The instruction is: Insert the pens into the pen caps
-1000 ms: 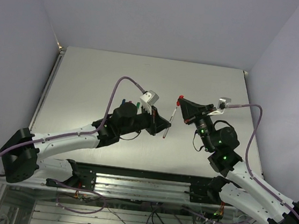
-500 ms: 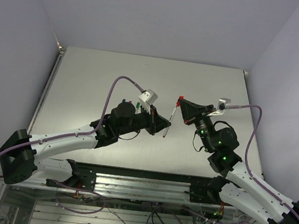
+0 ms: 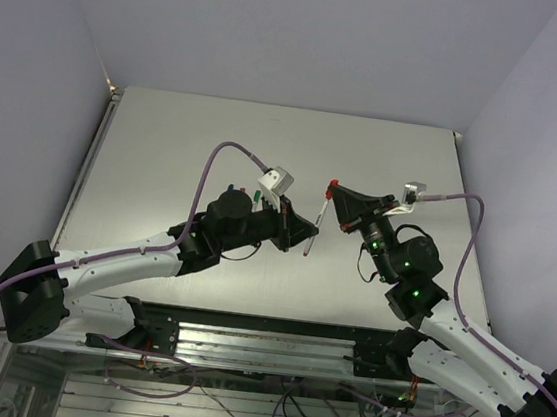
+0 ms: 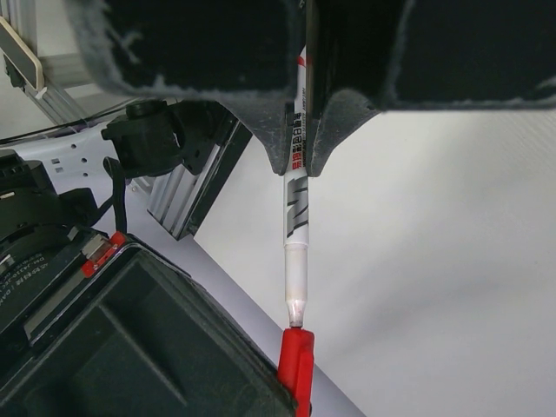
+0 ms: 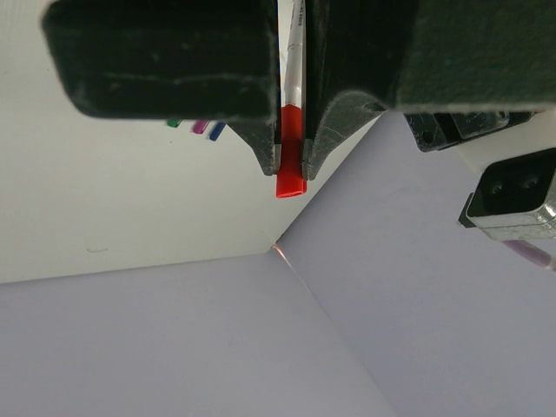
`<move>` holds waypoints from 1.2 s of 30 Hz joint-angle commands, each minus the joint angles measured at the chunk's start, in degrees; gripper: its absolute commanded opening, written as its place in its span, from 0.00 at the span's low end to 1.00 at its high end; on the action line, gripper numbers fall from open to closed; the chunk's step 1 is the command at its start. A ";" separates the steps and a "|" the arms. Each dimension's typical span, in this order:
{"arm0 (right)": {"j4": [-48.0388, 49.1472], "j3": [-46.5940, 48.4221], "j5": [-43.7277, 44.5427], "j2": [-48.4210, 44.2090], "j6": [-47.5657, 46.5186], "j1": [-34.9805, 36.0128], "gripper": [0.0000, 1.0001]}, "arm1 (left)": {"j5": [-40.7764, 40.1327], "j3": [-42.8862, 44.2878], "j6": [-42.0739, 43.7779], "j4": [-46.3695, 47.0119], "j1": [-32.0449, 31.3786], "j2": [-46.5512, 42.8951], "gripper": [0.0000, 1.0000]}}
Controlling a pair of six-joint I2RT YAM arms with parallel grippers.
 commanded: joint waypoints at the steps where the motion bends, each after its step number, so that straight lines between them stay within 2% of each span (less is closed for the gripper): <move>1: 0.59 -0.89 -1.63 -0.17 1.32 -0.16 0.00 | -0.73 0.85 0.75 2.41 -0.38 -1.31 0.07; 12: -7.22 1.53 -10.00 1.11 4.78 -0.07 0.00 | -6.20 -2.07 0.99 7.27 -0.41 -4.12 0.07; 19: -10.57 3.67 -18.04 5.74 6.28 -0.16 0.00 | -10.26 -5.28 2.12 13.54 -0.41 -7.15 0.07; 27: -15.83 3.90 -20.36 9.59 7.31 -0.07 0.00 | -16.07 -4.98 4.29 14.03 0.64 -10.62 0.07; 36: -19.81 1.89 -23.04 11.75 8.88 1.64 0.00 | -14.78 -4.59 2.62 16.54 5.55 -10.26 0.07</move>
